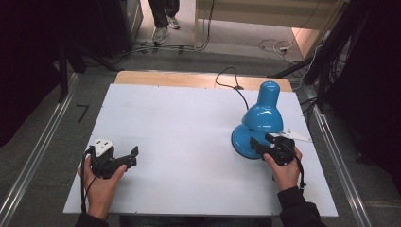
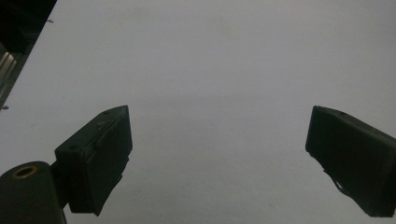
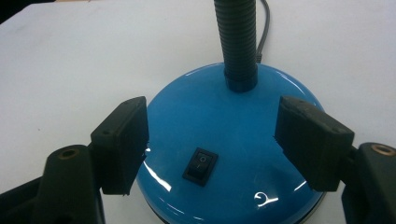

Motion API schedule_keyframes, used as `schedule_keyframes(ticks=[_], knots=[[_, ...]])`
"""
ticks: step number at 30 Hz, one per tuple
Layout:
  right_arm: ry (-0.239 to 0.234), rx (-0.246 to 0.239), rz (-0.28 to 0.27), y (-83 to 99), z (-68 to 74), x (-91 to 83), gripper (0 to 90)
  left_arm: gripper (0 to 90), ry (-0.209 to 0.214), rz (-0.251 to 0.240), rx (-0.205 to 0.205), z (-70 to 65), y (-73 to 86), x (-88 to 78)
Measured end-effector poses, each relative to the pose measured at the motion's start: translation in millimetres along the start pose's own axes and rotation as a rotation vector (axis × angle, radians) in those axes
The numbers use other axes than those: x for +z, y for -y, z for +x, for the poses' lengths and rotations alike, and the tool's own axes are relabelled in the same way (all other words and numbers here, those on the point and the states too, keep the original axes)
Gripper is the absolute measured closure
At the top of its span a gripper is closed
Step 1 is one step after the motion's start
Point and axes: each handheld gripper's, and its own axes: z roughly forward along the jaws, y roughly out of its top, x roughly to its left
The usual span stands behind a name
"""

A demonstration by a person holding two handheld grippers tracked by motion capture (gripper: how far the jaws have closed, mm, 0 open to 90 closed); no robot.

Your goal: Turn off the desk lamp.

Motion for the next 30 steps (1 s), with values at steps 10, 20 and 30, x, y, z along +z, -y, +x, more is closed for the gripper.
schedule_keyframes(ticks=[10, 20, 30], knots=[[0.003, -0.003, 0.002, 0.4, 0.0, -1.2, 23.5, 7.7, 0.002, 0.003, -0.002, 0.2, 0.3, 0.5], [0.005, -0.003, 0.006, 1.5, -1.8, -3.4, 23.4, 7.7, 0.005, 0.003, -0.005, 0.5, 0.3, 0.5], [0.010, 0.003, 0.012, 0.5, -5.1, -9.8, 23.4, 7.7, 0.006, 0.002, -0.008, 0.5, 0.3, 0.3]])
